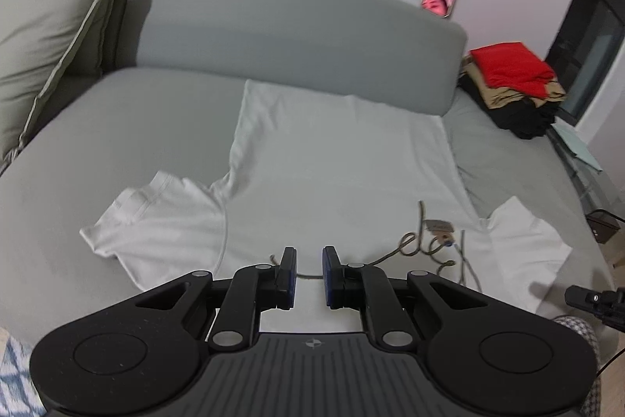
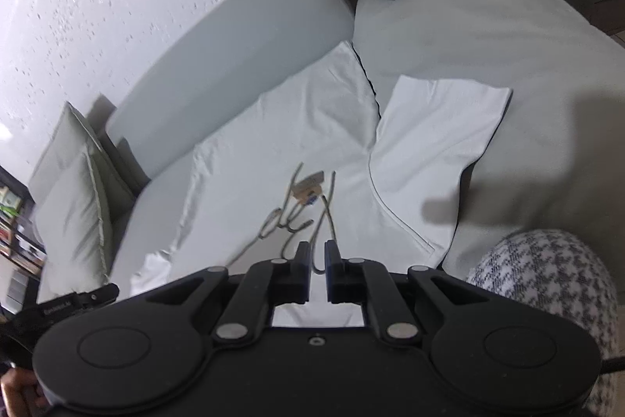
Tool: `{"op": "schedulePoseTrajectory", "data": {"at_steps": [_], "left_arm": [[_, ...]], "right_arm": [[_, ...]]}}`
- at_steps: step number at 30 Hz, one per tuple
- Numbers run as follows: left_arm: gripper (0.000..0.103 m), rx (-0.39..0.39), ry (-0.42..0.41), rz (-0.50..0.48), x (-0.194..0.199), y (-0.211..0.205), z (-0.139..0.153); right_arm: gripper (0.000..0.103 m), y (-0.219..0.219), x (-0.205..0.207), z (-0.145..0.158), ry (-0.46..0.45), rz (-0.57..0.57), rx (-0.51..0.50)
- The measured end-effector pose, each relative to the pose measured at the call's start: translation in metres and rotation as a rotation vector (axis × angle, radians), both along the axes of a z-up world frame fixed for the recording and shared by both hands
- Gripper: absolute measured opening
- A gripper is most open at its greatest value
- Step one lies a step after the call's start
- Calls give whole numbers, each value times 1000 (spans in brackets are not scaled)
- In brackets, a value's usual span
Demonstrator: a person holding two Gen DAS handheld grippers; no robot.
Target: Fold clothes
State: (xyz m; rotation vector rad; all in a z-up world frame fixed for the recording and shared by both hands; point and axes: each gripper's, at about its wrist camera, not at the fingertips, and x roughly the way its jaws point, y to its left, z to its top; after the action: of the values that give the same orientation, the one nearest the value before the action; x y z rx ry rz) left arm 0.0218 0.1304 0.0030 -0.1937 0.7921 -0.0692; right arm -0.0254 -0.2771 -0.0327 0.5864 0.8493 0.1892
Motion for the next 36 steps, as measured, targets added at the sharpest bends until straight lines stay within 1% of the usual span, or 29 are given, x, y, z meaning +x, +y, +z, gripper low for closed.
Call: {"op": "schedulePoseTrajectory", "data": {"at_steps": [3,8,12,14,15,17,20,24,27,29,30,31,32,33,34,36], "left_arm": [[11,7,-32,-25,-4,-7,9],[11,59,-70,-83,-9,-24,16],[11,58,-68,-142,-10,-35,9],[14,51,-89,-164,-13,-38,4],[14,43,-84,-165,-13,-39,1],[14,28,-58,-182,-11,-41,-7],[14,9,-2,-214,-7,-44,-23],[13,37,101,-174,18,-43,-66],[13,101,198,-148,28,-49,-99],[13,105,233,-145,20,-49,-103],[13,98,259,-157,15,-48,-99],[13,88,282,-161,9,-45,-96],[13,78,298,-162,2,-41,-92],[13,70,290,-156,-5,-35,-87],[12,65,277,-148,-11,-29,-82],[12,63,205,-118,-16,-17,-61]], "right_arm": [[9,0,-3,13,-22,10,16],[9,6,-8,32,-65,21,-43],[9,9,-9,36,-72,42,-55],[9,12,-8,36,-84,66,-59],[9,15,-7,33,-86,75,-55],[10,22,-6,27,-54,80,-55],[10,36,-1,10,-4,128,-61],[10,51,19,-32,80,169,-109],[10,65,33,-61,129,195,-174],[9,75,31,-73,157,232,-231],[9,78,27,-76,163,246,-253],[9,77,20,-75,177,259,-265],[9,74,14,-73,212,269,-260],[9,69,8,-71,252,271,-238],[10,63,2,-66,267,270,-211],[10,52,-8,-49,230,256,-150]]}}
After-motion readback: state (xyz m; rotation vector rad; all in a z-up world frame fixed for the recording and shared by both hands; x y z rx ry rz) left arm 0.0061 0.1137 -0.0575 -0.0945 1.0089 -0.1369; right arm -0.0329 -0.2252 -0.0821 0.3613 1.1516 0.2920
